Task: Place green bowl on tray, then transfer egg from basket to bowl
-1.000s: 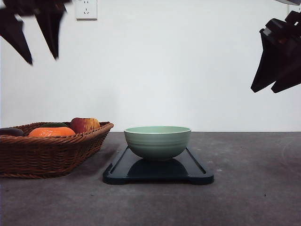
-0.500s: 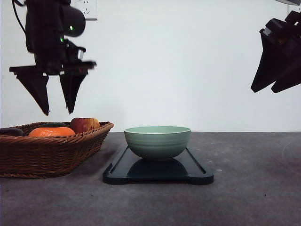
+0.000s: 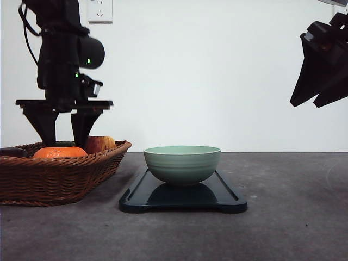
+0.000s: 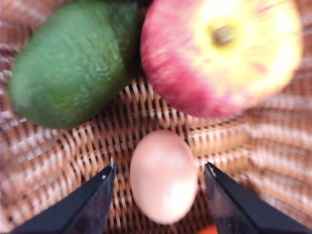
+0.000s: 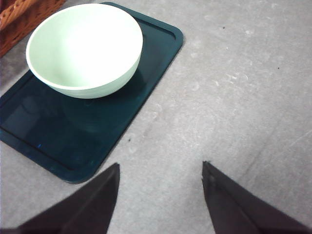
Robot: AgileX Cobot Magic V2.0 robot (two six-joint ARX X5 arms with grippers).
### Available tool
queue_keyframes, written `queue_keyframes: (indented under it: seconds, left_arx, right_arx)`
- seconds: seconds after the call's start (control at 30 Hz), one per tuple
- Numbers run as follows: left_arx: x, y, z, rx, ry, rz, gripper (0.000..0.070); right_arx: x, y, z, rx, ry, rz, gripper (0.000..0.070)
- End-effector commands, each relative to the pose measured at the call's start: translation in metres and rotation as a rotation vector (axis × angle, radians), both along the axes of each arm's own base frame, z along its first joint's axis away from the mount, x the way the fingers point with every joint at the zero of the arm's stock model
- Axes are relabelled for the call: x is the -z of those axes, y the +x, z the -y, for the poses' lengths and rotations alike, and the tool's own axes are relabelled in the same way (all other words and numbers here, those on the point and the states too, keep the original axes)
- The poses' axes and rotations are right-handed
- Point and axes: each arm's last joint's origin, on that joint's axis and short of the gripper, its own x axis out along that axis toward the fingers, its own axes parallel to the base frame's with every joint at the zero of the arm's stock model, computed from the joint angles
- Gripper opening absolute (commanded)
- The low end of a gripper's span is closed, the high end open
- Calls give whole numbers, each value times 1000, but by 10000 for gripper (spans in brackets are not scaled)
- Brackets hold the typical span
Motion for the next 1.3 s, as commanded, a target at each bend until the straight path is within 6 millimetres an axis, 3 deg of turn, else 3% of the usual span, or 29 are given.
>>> queue_keyframes:
  seconds: [0.0,0.47,1.27]
  left_arx:
    - [2,6,3,11,9,7,365]
    - [15,9,4,10,19,-30,365]
    - [20,12,5,10,18,-26,365]
  right_arx:
    - [-1,1,-1,-11,-5,14,334]
    - [-1,1,-1,-11,-5,16,335]
    - [-1,1,-1,-11,-3,20,334]
